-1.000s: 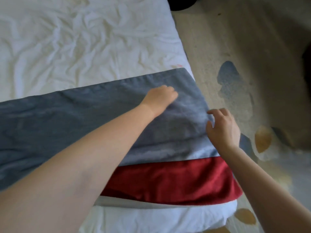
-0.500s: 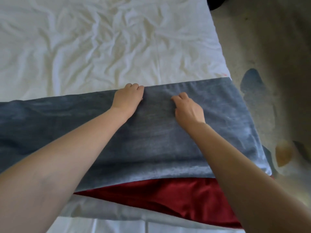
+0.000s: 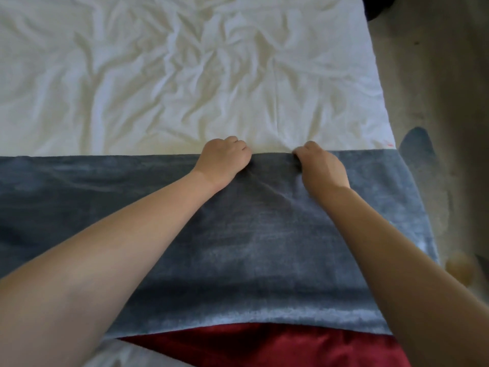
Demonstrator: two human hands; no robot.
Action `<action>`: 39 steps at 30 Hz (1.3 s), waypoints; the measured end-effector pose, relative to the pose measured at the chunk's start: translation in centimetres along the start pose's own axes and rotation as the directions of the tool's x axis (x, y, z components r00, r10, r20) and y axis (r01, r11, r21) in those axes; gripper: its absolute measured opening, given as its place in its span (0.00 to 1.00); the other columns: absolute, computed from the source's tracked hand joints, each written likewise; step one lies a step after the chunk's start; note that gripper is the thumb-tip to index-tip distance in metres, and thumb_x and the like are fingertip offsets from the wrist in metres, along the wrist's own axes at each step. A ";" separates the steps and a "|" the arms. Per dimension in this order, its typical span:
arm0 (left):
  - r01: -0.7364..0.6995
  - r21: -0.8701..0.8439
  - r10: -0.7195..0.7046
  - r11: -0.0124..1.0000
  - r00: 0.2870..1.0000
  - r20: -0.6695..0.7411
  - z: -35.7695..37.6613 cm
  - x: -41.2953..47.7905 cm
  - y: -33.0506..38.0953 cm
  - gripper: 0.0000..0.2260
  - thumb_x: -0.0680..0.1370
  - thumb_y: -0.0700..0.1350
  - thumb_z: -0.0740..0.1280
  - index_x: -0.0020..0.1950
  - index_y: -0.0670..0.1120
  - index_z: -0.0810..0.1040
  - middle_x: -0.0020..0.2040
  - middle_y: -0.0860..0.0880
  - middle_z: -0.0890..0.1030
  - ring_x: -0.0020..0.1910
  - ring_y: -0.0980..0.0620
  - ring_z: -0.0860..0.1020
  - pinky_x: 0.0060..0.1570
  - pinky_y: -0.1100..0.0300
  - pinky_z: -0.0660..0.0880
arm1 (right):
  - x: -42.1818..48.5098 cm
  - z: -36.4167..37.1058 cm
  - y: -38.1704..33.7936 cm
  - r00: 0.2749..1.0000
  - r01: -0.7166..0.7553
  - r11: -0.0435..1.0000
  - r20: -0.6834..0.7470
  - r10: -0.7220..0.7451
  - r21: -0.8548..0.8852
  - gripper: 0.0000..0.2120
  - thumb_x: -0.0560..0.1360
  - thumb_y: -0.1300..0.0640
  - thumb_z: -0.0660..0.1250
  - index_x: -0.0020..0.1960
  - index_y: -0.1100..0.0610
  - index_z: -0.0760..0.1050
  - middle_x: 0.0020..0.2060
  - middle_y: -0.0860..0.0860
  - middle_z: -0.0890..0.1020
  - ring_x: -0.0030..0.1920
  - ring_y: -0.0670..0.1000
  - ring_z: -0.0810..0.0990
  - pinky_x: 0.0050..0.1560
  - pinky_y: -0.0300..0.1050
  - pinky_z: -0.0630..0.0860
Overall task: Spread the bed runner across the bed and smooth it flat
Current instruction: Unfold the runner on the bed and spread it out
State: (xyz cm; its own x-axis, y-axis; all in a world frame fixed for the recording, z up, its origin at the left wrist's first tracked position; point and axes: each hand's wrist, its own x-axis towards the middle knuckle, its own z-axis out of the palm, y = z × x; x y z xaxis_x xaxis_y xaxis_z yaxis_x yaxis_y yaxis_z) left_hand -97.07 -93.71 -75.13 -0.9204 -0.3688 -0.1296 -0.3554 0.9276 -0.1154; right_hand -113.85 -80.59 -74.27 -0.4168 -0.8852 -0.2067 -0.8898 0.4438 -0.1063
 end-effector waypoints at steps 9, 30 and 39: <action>-0.076 -0.042 0.072 0.996 0.994 -0.085 -1.5 4.0 4.0 0.09 0.62 0.27 0.72 0.36 0.39 0.80 0.31 0.44 0.78 0.28 0.45 0.76 0.23 0.64 0.60 | 1.2 -0.6 7.6 0.998 0.006 1.000 -0.069 -0.008 -0.031 0.11 0.71 0.73 0.60 0.46 0.61 0.77 0.44 0.56 0.75 0.38 0.60 0.76 0.35 0.51 0.76; -0.032 -0.044 0.029 0.999 0.997 -0.075 -4.2 10.7 8.5 0.10 0.74 0.32 0.63 0.53 0.42 0.76 0.46 0.45 0.77 0.43 0.45 0.74 0.29 0.57 0.61 | 2.3 -3.1 15.9 0.978 -0.171 0.983 -0.111 0.177 0.061 0.18 0.73 0.72 0.59 0.60 0.59 0.73 0.55 0.59 0.73 0.41 0.63 0.77 0.37 0.52 0.76; 0.098 -0.189 -0.138 0.977 0.967 -0.214 -3.8 3.4 9.2 0.04 0.75 0.41 0.67 0.47 0.42 0.80 0.45 0.45 0.80 0.44 0.43 0.78 0.31 0.55 0.70 | -1.6 -2.8 7.7 0.985 0.135 0.991 -0.112 -0.134 0.001 0.17 0.73 0.65 0.61 0.62 0.57 0.72 0.55 0.57 0.75 0.50 0.59 0.76 0.36 0.50 0.74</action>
State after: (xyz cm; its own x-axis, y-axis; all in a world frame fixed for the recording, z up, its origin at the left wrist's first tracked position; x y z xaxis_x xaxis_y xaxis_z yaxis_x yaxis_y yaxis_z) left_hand -104.10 -86.18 -72.89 -0.8757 -0.4721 0.1014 -0.4683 0.8815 0.0605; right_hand -120.51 -76.13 -71.99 -0.3121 -0.9466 -0.0809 -0.9377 0.3206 -0.1337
